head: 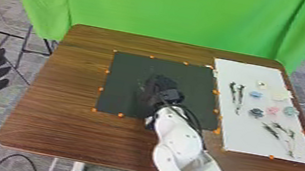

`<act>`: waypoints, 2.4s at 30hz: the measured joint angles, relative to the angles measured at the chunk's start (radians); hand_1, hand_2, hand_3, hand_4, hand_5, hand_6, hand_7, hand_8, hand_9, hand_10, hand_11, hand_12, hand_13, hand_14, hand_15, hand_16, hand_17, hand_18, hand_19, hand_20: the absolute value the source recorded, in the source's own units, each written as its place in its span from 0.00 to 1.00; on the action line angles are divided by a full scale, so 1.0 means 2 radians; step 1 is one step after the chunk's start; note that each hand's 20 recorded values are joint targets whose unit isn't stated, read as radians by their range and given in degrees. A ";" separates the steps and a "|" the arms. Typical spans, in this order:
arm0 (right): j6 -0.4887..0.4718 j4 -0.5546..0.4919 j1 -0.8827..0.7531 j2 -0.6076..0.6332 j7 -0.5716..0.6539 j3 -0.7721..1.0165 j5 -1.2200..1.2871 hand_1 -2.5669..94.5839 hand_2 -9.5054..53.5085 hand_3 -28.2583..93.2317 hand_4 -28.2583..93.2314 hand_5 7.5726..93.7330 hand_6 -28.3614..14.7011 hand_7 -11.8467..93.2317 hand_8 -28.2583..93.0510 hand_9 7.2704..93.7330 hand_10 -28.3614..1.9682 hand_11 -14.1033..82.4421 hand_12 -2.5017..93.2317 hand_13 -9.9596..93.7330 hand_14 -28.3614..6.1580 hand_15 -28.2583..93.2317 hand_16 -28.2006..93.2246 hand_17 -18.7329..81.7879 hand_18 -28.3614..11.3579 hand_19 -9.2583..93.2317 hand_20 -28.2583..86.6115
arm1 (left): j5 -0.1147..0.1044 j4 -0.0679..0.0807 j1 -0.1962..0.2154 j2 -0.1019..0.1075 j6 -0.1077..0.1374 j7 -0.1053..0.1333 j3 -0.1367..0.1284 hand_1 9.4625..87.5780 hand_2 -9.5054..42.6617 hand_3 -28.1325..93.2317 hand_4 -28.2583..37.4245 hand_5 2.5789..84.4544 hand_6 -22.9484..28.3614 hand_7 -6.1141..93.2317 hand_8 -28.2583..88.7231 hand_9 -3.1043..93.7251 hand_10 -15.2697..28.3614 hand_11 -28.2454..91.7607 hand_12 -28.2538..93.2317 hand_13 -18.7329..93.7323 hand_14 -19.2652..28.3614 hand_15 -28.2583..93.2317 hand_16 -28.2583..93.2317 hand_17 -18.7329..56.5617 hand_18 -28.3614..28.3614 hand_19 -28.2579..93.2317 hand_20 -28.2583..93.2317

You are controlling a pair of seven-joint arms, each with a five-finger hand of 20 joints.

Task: Arrange flowers

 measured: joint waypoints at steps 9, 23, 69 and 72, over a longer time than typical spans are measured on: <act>-0.035 0.015 -0.013 -0.032 0.019 -0.004 -0.019 0.45 0.00 0.92 0.10 0.66 0.67 0.72 0.44 0.77 0.57 0.84 0.65 0.77 0.49 0.96 0.53 0.48 0.15 0.90 0.62 | 0.000 0.001 -0.005 0.005 -0.002 -0.006 0.008 0.19 0.05 0.80 0.03 0.26 0.49 0.28 0.16 0.22 0.56 0.37 0.39 0.30 0.64 0.40 0.28 0.12 0.81 0.54 0.31; -0.030 0.032 -0.024 -0.058 0.019 -0.010 -0.022 0.42 0.00 0.92 0.12 0.76 0.70 0.68 0.44 0.85 0.63 0.84 0.59 0.84 0.55 0.95 0.54 0.56 0.15 0.94 0.60 | 0.000 0.002 -0.013 0.015 -0.004 -0.015 0.018 0.19 0.06 0.80 0.03 0.26 0.49 0.28 0.16 0.22 0.56 0.36 0.39 0.30 0.64 0.40 0.28 0.12 0.81 0.54 0.31; -0.018 0.067 -0.024 -0.098 0.004 -0.013 -0.041 0.27 0.07 0.90 0.04 0.82 0.65 0.55 0.15 0.82 0.57 0.78 0.57 0.81 0.51 0.92 0.55 0.52 0.17 0.93 0.58 | 0.000 0.018 -0.048 0.043 -0.014 -0.037 0.044 0.19 0.08 0.81 0.00 0.27 0.48 0.30 0.14 0.23 0.57 0.37 0.39 0.31 0.64 0.41 0.29 0.11 0.82 0.54 0.32; -0.024 0.065 -0.024 -0.099 0.003 -0.012 -0.045 0.26 0.09 0.90 0.04 0.76 0.63 0.55 0.14 0.77 0.53 0.79 0.57 0.77 0.49 0.93 0.55 0.49 0.17 0.91 0.59 | 0.000 0.017 -0.047 0.041 -0.014 -0.036 0.044 0.19 0.08 0.81 0.00 0.26 0.48 0.31 0.13 0.23 0.58 0.37 0.39 0.31 0.64 0.41 0.29 0.11 0.81 0.54 0.32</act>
